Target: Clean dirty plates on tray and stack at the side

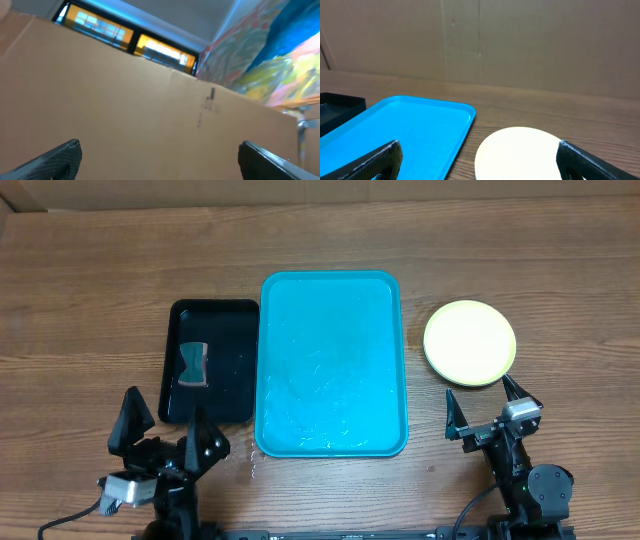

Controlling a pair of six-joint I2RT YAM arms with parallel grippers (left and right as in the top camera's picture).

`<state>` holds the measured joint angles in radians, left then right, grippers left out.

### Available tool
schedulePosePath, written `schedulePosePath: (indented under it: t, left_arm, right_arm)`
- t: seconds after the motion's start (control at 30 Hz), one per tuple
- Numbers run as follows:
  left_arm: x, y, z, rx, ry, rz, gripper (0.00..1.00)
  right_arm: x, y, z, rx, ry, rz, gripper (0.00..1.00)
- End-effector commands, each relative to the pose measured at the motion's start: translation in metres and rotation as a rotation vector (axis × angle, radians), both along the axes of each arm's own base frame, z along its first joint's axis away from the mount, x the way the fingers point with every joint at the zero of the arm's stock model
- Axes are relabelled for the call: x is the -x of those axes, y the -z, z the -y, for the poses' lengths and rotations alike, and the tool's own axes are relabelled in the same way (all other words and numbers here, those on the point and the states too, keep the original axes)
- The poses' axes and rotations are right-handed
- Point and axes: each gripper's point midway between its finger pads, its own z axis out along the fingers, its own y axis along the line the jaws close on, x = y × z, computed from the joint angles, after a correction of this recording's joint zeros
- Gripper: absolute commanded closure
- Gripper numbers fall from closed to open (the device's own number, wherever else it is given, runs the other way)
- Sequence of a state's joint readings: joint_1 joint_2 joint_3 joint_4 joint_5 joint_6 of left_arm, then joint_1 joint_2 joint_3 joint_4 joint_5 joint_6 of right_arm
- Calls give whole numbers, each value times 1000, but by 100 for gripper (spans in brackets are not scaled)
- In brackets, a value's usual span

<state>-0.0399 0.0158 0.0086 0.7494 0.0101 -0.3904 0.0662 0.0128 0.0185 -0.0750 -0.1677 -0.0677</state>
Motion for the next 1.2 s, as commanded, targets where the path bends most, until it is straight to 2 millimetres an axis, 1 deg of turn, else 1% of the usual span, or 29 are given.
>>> schedulePosePath:
  t: [0.0,0.07,0.1,0.2,0.27,0.37,0.57,0.6,0.67,0.83,1.07,1.17]
  left_arm:
    - [-12,16,-9,14,-41,-77,0]
    - [-27,38,-12,13,-60,-186,0]
    - [-39,58,-15,13,-72,-281,0]
    - [-53,95,-19,14,-88,-445,0]
    - [-59,117,-22,3,-111,-534,0]
    - [-63,144,-27,-2,-147,-648,1]
    - [-63,179,-28,-120,-189,-792,0]
    - [-63,183,-28,-141,-195,-810,0]
    - [-63,185,-26,-192,-202,-814,0]
    - [-63,185,-23,-206,-193,-814,0]
    - [-64,185,-12,-264,-161,-807,1]
    - [-64,185,-11,-265,-158,-806,0]
  right_arm:
    - [-1,2,2,4,11,6,0]
    - [-1,2,2,4,11,6,0]
    - [-1,2,2,4,11,6,0]
    - [-1,2,2,4,11,6,0]
    - [-1,2,2,4,11,6,0]
    - [-1,2,2,4,11,6,0]
    - [-1,2,2,4,11,6,0]
    - [-1,2,2,4,11,6,0]
    - [-1,2,2,4,11,6,0]
    - [-1,2,2,4,11,6,0]
    - [-1,2,2,4,11,6,0]
    - [-1,2,2,4,11,6,0]
